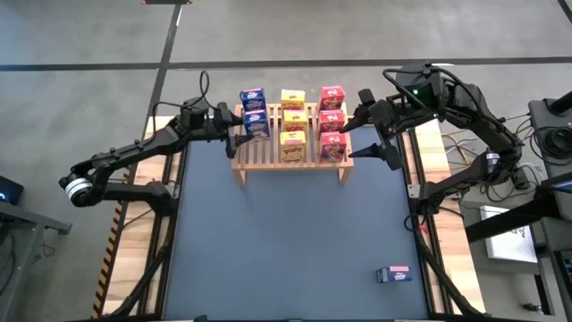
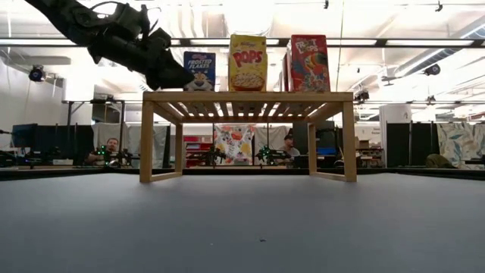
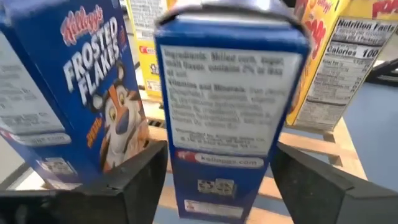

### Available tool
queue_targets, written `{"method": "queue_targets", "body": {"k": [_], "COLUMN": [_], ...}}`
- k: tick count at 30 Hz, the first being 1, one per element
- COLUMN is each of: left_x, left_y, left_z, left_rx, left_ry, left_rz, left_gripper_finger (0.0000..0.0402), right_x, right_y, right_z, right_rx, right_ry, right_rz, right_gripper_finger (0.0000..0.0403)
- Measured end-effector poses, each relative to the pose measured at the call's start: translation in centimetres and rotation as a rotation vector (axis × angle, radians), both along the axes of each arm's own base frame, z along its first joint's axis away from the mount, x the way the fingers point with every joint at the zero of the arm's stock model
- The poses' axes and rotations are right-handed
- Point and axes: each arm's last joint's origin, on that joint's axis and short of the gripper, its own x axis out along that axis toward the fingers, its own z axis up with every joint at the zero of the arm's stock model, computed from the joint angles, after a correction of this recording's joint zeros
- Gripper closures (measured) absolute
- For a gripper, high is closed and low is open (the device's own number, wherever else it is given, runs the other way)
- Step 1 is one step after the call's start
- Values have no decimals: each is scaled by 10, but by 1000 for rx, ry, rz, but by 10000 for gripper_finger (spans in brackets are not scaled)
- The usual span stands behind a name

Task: Stack cereal on shelf
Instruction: Put the left blue cereal box on the shelf aligned with the other blue cereal box, then put the blue cereal box on the shelf aligned with the other blue cereal boxes

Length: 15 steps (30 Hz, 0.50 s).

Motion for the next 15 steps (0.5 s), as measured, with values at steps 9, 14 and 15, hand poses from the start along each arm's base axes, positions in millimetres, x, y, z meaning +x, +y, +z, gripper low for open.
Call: {"method": "queue_targets", "body": {"k": [9,14,15], "left_x": [-2,-11,-14], "left_y": [-1,-9,-11], "left_z": [7,11,12], "left_rx": [-6,-4,-3], "left_ry": [24,61,71], "left_rz": [23,42,48], "left_gripper_finger": [111,110,110], "right_x": [2,5,6], "right_y": [-1,-1,-2], "right_z": [-3,-7,-7], "right_rx": [2,5,4], "right_ry": [7,17,15], "right_rz": [0,1,1], "right_gripper_finger": [110,110,110]}}
